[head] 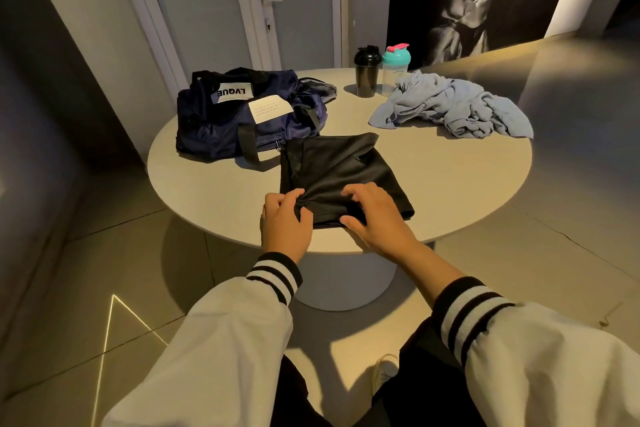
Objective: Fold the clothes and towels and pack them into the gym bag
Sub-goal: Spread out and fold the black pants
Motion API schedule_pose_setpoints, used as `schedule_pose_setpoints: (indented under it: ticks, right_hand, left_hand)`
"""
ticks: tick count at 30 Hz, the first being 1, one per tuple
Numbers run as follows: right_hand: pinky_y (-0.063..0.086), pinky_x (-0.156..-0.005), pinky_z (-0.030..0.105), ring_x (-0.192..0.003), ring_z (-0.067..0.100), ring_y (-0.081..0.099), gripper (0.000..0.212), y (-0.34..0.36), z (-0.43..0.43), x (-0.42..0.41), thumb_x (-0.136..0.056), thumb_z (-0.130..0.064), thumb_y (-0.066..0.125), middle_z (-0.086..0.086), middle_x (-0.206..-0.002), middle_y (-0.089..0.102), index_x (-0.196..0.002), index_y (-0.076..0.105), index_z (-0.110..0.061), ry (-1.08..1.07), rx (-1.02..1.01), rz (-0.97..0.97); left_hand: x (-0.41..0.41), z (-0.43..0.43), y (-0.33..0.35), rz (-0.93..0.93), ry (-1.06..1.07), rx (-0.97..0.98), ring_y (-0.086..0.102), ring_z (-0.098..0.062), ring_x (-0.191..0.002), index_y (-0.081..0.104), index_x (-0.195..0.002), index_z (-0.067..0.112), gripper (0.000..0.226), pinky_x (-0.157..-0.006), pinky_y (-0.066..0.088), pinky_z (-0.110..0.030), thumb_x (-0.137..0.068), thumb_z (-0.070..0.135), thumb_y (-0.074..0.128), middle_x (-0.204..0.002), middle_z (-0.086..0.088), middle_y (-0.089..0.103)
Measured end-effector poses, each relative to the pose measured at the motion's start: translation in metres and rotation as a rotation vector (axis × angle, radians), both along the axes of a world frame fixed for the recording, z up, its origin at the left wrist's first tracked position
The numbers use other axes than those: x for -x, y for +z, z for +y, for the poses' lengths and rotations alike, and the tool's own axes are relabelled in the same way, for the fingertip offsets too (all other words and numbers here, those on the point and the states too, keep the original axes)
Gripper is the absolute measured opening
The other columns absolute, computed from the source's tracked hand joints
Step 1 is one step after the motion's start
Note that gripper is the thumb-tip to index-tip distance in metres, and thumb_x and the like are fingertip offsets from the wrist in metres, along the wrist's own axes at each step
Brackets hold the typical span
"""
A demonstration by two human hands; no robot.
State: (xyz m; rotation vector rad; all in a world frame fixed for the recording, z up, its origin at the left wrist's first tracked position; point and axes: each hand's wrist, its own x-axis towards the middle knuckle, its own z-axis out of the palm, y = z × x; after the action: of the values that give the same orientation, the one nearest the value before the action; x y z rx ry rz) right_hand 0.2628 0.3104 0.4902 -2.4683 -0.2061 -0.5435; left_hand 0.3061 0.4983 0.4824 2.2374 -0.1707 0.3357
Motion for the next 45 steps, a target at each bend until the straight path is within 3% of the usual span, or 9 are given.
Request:
schedule_pose_setpoints:
  ticks: [5, 12, 18, 22, 27, 30, 35, 42, 45]
  right_hand:
    - [0.022, -0.12, 0.049, -0.1, 0.015, 0.052, 0.005, -0.002, -0.003, -0.001, -0.094, -0.027, 0.067, -0.007, -0.099, 0.059, -0.097, 0.063, -0.028, -0.004, 0.146, -0.033]
    - [-0.003, -0.122, 0.052, -0.112, 0.025, 0.052, 0.017, -0.001, -0.002, 0.0, -0.091, -0.011, 0.059, -0.001, -0.104, 0.06, -0.095, 0.07, -0.024, -0.35, 0.181, 0.048]
    - [0.018, -0.12, 0.049, -0.109, 0.025, 0.051, 0.017, 0.017, -0.003, -0.012, -0.09, -0.018, 0.056, 0.001, -0.105, 0.062, -0.091, 0.073, -0.022, -0.466, 0.168, -0.034]
    - [0.048, -0.093, 0.045, -0.1, 0.024, 0.059, 0.027, 0.021, 0.017, -0.027, -0.098, -0.031, 0.05, 0.005, -0.111, 0.066, -0.116, 0.069, -0.023, -0.039, 0.074, 0.111]
    - [0.019, -0.119, 0.05, -0.112, 0.024, 0.055, 0.027, 0.019, -0.013, -0.025, -0.094, -0.012, 0.054, -0.001, -0.119, 0.058, -0.111, 0.067, -0.028, -0.111, 0.32, 0.191]
    - [0.008, -0.122, 0.054, -0.098, 0.027, 0.059, 0.015, 0.033, -0.033, -0.028, -0.09, -0.011, 0.057, 0.001, -0.102, 0.057, -0.093, 0.068, -0.021, -0.346, 0.323, 0.25]
    - [0.046, -0.095, 0.044, -0.102, 0.032, 0.059, 0.021, 0.032, -0.017, -0.055, -0.092, -0.012, 0.055, 0.008, -0.115, 0.061, -0.105, 0.072, -0.014, -0.224, 0.096, 0.09]
    - [0.001, -0.121, 0.056, -0.15, 0.023, 0.018, 0.04, 0.01, 0.017, -0.077, -0.103, -0.026, 0.043, 0.006, -0.159, 0.031, -0.141, 0.053, -0.023, -0.204, 0.169, 0.279]
    - [0.005, -0.121, 0.056, -0.149, 0.022, 0.019, 0.041, 0.004, 0.022, -0.074, -0.103, -0.027, 0.041, 0.004, -0.16, 0.031, -0.142, 0.051, -0.021, -0.272, 0.21, 0.241]
  left_hand:
    - [0.002, -0.006, -0.002, -0.077, -0.05, -0.159, 0.036, -0.021, -0.129, 0.058, -0.126, 0.034, 0.038, -0.109, 0.04, -0.039, -0.096, 0.011, 0.05, -0.141, 0.003, 0.033]
    - [0.006, -0.018, 0.003, -0.026, -0.26, -0.263, 0.041, -0.016, -0.129, 0.062, -0.132, 0.029, 0.033, -0.106, 0.034, -0.027, -0.102, 0.031, 0.047, -0.142, 0.006, 0.049]
    - [0.009, -0.033, 0.019, -0.049, -0.425, 0.083, 0.054, -0.004, -0.116, 0.069, -0.122, 0.022, 0.026, -0.093, 0.035, -0.002, -0.102, 0.02, 0.053, -0.13, 0.003, 0.06]
    - [-0.017, -0.023, 0.02, -0.041, -0.218, 0.134, 0.055, -0.007, -0.117, 0.067, -0.12, 0.024, 0.029, -0.105, 0.047, -0.031, -0.101, 0.017, 0.047, -0.129, 0.005, 0.06]
    - [-0.049, -0.018, 0.019, 0.029, -0.2, -0.435, 0.046, -0.019, -0.134, 0.06, -0.132, 0.027, 0.035, -0.123, 0.014, -0.043, -0.104, 0.037, 0.042, -0.142, 0.001, 0.055]
    - [-0.04, -0.033, 0.021, -0.043, -0.375, -0.288, 0.056, -0.017, -0.113, 0.068, -0.122, 0.025, 0.031, -0.113, 0.036, -0.037, -0.103, 0.033, 0.045, -0.122, 0.004, 0.067]
    - [-0.056, -0.039, 0.011, -0.238, -0.194, -0.27, 0.046, -0.017, -0.125, 0.068, -0.122, 0.024, 0.029, -0.111, 0.038, -0.039, -0.099, 0.023, 0.05, -0.132, 0.003, 0.059]
    - [-0.063, -0.034, 0.003, -0.03, -0.163, -0.393, 0.042, -0.02, -0.132, 0.06, -0.136, 0.025, 0.038, -0.112, 0.038, -0.042, -0.103, 0.033, 0.045, -0.142, 0.0, 0.055]
    - [-0.065, -0.033, 0.002, 0.0, -0.162, -0.294, 0.04, -0.018, -0.131, 0.064, -0.132, 0.027, 0.035, -0.109, 0.042, -0.042, -0.102, 0.034, 0.046, -0.14, 0.004, 0.057]
